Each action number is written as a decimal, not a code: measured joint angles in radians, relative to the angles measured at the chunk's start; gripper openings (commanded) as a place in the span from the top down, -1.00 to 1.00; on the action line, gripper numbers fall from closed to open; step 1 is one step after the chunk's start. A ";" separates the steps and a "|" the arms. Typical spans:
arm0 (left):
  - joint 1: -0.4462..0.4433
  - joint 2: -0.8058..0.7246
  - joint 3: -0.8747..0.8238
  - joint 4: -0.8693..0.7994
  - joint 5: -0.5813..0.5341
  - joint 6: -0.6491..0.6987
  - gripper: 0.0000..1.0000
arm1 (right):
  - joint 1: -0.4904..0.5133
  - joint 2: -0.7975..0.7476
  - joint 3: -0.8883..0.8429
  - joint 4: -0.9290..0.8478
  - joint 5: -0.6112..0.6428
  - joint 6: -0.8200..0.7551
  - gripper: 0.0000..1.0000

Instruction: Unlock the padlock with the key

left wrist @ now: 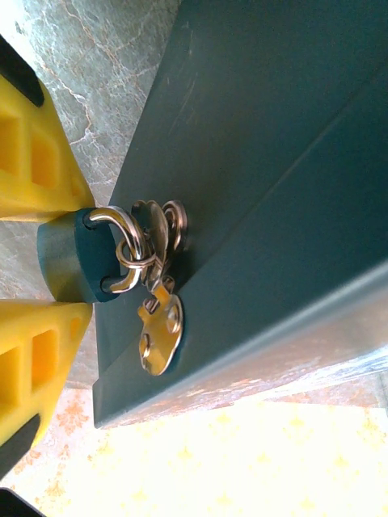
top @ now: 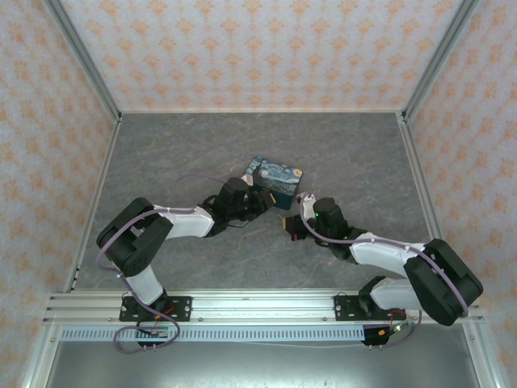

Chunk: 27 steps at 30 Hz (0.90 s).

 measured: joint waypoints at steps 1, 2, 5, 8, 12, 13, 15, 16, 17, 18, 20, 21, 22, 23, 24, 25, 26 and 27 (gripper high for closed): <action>0.000 0.000 0.000 0.000 0.000 0.000 0.48 | 0.000 0.009 0.003 0.005 0.003 0.000 1.00; 0.000 0.000 0.000 0.000 0.000 0.000 0.48 | 0.000 0.018 0.006 0.008 0.006 0.000 1.00; 0.000 0.000 0.000 0.000 0.000 0.000 0.48 | 0.000 0.047 0.021 0.015 0.017 0.000 1.00; 0.000 0.000 0.000 0.000 0.000 0.000 0.48 | 0.000 0.068 0.041 0.023 0.029 0.000 1.00; 0.000 0.000 0.000 0.000 0.000 0.000 0.48 | 0.000 0.097 0.070 0.034 0.043 0.000 1.00; 0.000 0.000 0.000 0.000 0.000 0.000 0.48 | 0.001 0.102 0.074 0.037 0.044 0.001 1.00; 0.000 0.000 0.000 0.000 -0.001 0.000 0.48 | 0.002 0.114 0.084 0.041 0.049 0.000 1.00; 0.000 0.000 0.000 0.000 -0.001 0.000 0.48 | 0.002 0.118 0.088 0.042 0.051 0.000 1.00; 0.000 0.000 0.000 0.000 -0.001 0.000 0.48 | 0.002 0.122 0.090 0.043 0.052 0.000 1.00; 0.000 0.000 0.000 0.000 -0.001 0.000 0.48 | 0.002 0.124 0.093 0.045 0.055 0.000 1.00; 0.000 0.000 0.000 0.000 -0.001 0.000 0.48 | 0.002 0.127 0.098 0.048 0.058 0.000 1.00; 0.000 0.000 0.000 0.000 -0.001 0.000 0.48 | 0.002 0.129 0.101 0.049 0.060 0.000 1.00; 0.000 0.000 0.000 0.000 -0.001 0.000 0.48 | 0.002 0.131 0.103 0.050 0.062 0.000 1.00; 0.000 0.000 0.000 0.000 -0.001 0.000 0.48 | 0.002 0.133 0.104 0.052 0.062 0.000 1.00; 0.000 0.000 0.000 0.000 -0.001 0.000 0.48 | 0.002 0.135 0.105 0.055 0.063 0.000 1.00; 0.000 0.000 0.000 0.000 -0.001 0.000 0.48 | 0.002 0.137 0.105 0.055 0.066 0.000 1.00; 0.000 0.000 0.000 0.000 -0.001 0.000 0.48 | 0.002 0.140 0.106 0.055 0.066 0.000 1.00; 0.000 0.000 0.000 0.000 -0.001 0.000 0.48 | 0.002 0.145 0.108 0.055 0.069 0.000 1.00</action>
